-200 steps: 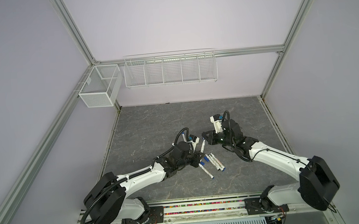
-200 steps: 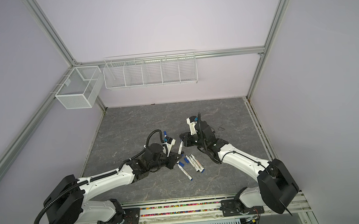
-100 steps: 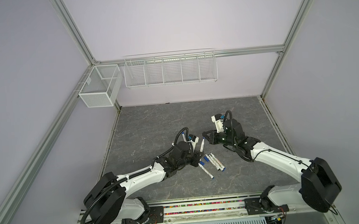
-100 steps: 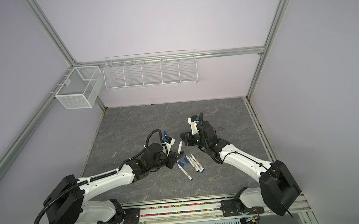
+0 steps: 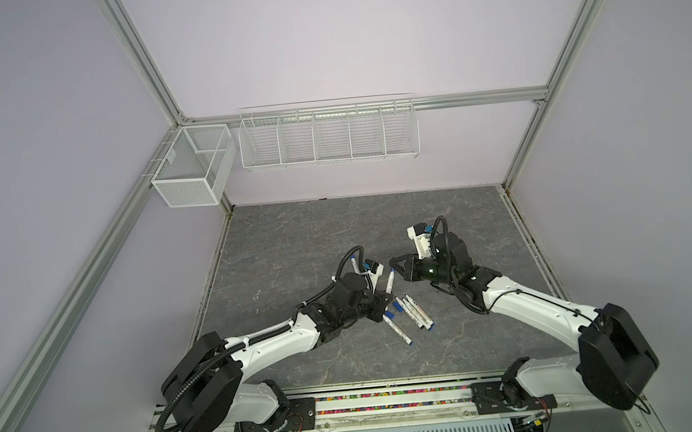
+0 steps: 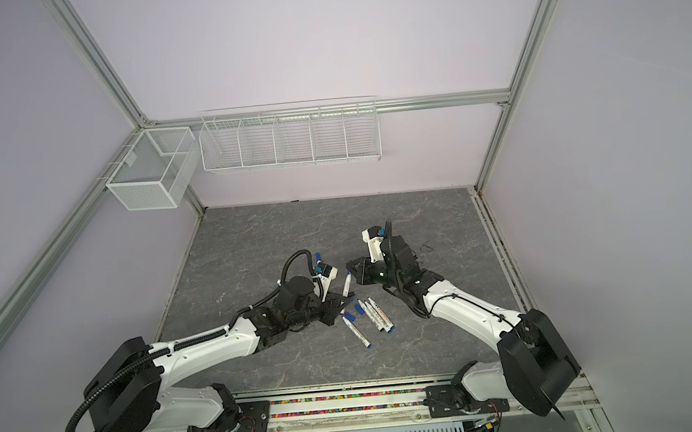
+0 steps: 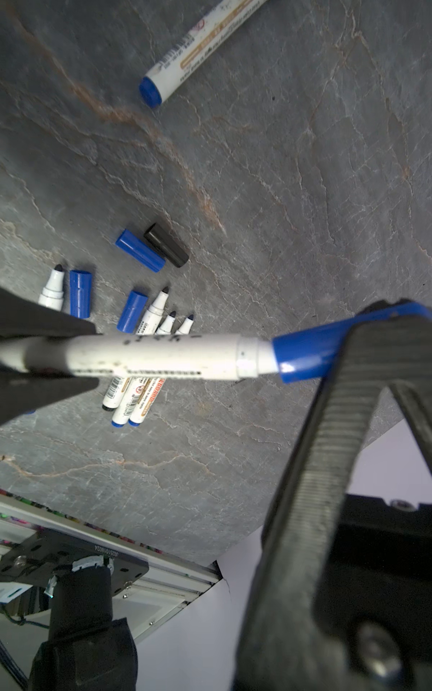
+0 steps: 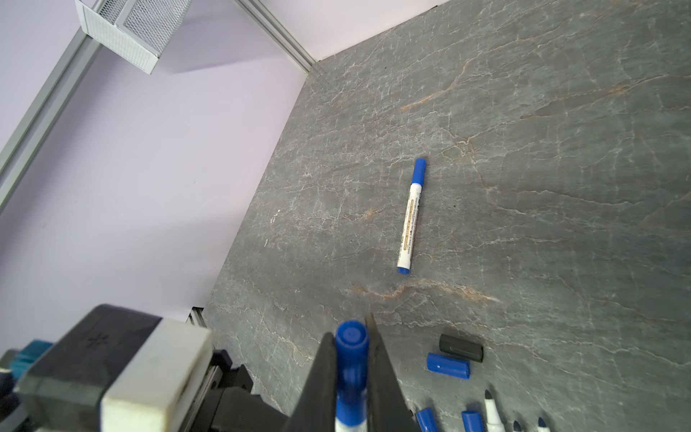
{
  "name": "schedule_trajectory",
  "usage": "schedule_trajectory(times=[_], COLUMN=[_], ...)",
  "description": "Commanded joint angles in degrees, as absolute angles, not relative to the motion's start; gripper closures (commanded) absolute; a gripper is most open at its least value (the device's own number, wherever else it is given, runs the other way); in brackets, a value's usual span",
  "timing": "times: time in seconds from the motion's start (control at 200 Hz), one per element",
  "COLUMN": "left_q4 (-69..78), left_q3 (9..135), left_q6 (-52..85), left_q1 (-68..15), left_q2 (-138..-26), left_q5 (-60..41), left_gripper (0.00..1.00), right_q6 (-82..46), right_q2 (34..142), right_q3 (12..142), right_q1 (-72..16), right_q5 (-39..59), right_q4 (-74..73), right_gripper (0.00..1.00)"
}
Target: Insert the pens into the pen caps
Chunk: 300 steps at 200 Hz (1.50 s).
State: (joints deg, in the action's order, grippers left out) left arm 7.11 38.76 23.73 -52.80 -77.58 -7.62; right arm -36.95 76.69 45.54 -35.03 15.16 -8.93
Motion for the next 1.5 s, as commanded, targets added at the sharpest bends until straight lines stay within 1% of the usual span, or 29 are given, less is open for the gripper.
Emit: schedule_trajectory(times=[0.0,0.16,0.39,0.55,0.84,1.035,1.175,1.285,1.494], left_q4=[8.44,9.81,12.21,13.93,13.93,13.28,11.39,8.96,4.88], left_q3=[39.03,38.69,37.57,36.14,36.12,36.30,36.80,37.91,40.90], left_q6=[23.88,24.26,25.19,25.20,24.30,22.91,20.83,18.73,17.18], left_q1=[-52.56,-52.57,-52.50,-52.50,-52.48,-52.54,-52.51,-52.48,-52.21], left_q2=[-76.46,-75.66,-72.99,-71.99,-71.90,-71.35,-70.11,-69.35,-69.12], left_q5=[-6.11,-5.87,-4.24,-3.42,-4.97,-6.15,-6.80,-7.84,-12.60], left_gripper=[1.00,1.00,1.00,1.00,1.00,1.00,1.00,1.00,1.00], right_q6=[-37.69,-37.45,-36.39,-34.88,-33.00,-27.09,-19.25,-14.68,-13.16], right_q2=[74.66,74.03,72.77,72.93,73.95,73.32,72.95,73.03,73.83], right_q3=[43.91,42.98,43.22,43.03,42.54,43.98,46.49,48.14,48.80], right_q1=[-35.01,-34.85,-32.50,-30.76,-30.64,-30.76,-30.70,-31.07,-32.36], right_q5=[16.31,21.21,37.30,45.62,55.74,57.04,54.92,53.18,53.37], right_q4=[-9.34,-9.47,-5.58,-1.91,-0.65,7.26,17.81,23.09,24.36], right_gripper=[0.93,0.93,0.93,0.93,0.93,0.93,0.93,0.93,0.93])
